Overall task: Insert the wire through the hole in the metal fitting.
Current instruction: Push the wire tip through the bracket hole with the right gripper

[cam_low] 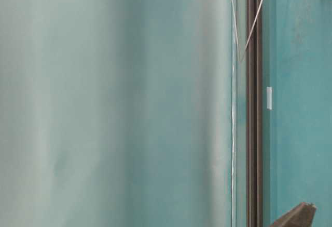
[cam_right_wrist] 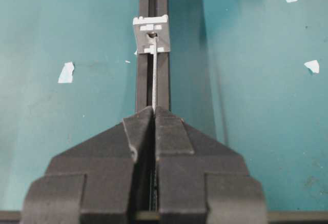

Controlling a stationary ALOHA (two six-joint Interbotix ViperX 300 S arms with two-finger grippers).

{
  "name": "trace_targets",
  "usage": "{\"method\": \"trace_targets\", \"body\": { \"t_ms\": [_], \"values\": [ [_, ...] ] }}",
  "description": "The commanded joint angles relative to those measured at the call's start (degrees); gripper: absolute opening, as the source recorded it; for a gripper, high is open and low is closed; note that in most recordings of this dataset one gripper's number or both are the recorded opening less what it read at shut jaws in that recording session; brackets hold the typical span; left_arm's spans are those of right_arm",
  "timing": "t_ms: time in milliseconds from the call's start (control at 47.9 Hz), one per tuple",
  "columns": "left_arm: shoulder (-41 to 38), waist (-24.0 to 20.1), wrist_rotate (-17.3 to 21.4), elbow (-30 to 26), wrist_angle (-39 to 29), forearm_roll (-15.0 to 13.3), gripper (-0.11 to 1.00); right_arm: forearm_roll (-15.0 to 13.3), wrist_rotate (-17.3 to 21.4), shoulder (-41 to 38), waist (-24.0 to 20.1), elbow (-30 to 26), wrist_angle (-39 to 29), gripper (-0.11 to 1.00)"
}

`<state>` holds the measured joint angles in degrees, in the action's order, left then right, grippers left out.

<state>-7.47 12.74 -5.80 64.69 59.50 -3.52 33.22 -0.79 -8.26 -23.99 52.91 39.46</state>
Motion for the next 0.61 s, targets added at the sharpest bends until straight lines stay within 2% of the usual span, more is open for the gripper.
{"method": "trace_targets", "body": {
  "t_ms": [0,584],
  "values": [
    [0.62,-0.18,0.09,-0.53,0.09,0.0,0.94,-0.09,-0.18,1.23,0.26,-0.97,0.26,0.0],
    [0.62,-0.26,0.18,-0.53,0.0,0.0,0.94,-1.85,0.09,0.26,0.18,-2.37,-2.37,0.0]
  ]
}}
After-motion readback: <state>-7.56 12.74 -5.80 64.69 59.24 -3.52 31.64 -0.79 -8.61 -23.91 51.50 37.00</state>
